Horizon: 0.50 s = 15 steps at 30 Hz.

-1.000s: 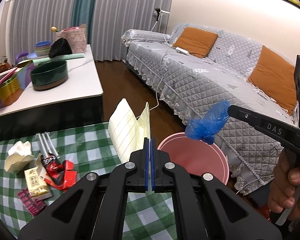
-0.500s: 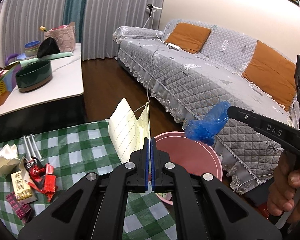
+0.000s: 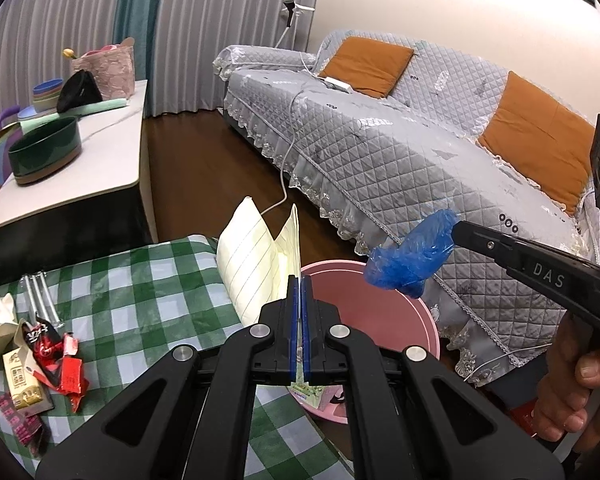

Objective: Collect trash
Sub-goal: 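Carry the held paper and wrapper with both tools over the pink bin, then open both tools to drop the paper and wrapper into the bin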

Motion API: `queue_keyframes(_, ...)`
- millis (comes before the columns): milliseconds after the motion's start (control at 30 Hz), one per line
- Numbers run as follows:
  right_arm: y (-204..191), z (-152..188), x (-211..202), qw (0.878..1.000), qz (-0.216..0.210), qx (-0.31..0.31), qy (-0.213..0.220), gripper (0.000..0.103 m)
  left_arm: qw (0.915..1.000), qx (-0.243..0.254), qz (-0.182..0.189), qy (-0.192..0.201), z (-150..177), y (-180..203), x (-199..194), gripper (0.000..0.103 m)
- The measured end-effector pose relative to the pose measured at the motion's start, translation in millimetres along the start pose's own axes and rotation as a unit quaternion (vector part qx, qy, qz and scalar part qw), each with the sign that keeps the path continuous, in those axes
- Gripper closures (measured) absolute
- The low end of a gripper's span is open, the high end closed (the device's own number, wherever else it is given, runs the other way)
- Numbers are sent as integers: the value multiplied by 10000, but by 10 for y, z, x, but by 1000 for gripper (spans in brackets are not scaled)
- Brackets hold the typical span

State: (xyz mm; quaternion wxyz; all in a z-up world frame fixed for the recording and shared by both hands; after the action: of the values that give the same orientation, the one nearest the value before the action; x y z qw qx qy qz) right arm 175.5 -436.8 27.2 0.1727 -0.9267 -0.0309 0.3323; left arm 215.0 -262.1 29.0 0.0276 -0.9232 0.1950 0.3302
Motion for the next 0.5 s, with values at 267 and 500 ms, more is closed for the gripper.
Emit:
queue_keyframes(267, 141, 76, 133, 9998, 38, 104, -192, 103, 9999, 50, 133, -70, 15, 91, 124, 102)
queue_keyframes(500, 174, 88, 181, 9995, 37, 178, -275, 98, 9989, 151, 389, -207, 62, 224, 229, 101)
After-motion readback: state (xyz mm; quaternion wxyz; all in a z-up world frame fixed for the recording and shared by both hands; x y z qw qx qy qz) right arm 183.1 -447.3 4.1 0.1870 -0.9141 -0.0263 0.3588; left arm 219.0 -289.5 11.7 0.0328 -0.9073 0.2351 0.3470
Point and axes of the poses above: each gripper's, at about its wrist camera, not at the fingertips, and x roughly the way its jaws point, y to its right, z to its underside, the point moved 2 cm from there along x, roughly the way its jaws point, and after that the axes turned 8 degrees about -z, right-handed, at the moved point
